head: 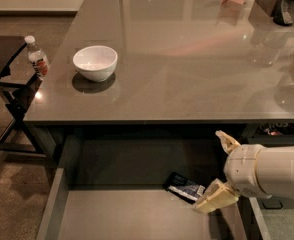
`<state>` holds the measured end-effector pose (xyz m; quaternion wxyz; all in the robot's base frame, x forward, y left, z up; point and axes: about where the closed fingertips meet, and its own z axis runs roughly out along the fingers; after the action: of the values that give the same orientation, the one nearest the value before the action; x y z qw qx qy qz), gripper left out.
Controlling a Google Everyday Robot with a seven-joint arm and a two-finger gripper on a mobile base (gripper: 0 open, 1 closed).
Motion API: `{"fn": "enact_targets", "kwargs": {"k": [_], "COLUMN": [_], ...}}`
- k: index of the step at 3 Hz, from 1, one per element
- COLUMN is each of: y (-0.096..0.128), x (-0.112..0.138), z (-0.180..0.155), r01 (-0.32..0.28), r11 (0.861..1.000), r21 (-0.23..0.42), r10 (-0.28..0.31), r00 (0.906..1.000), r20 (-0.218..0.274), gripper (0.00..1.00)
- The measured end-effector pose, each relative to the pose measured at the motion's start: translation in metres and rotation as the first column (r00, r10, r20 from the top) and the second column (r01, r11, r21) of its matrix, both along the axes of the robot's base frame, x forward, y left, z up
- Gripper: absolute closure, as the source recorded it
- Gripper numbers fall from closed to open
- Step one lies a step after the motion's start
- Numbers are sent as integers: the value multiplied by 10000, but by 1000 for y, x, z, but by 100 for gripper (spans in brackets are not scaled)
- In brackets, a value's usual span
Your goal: Pick rxbar blueberry from top drawer and place on counter
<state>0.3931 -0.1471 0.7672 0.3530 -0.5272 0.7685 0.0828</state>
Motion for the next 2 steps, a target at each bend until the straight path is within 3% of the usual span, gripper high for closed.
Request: {"fn": "enact_targets", "kwargs": {"k": [2], "y": [-5], "x": [10], "z": [-39], "r01": [-2], "r11": [10000], "r21": [-83], "r10": [0], "r00": [9998], "r20": [-221], "gripper": [0]}}
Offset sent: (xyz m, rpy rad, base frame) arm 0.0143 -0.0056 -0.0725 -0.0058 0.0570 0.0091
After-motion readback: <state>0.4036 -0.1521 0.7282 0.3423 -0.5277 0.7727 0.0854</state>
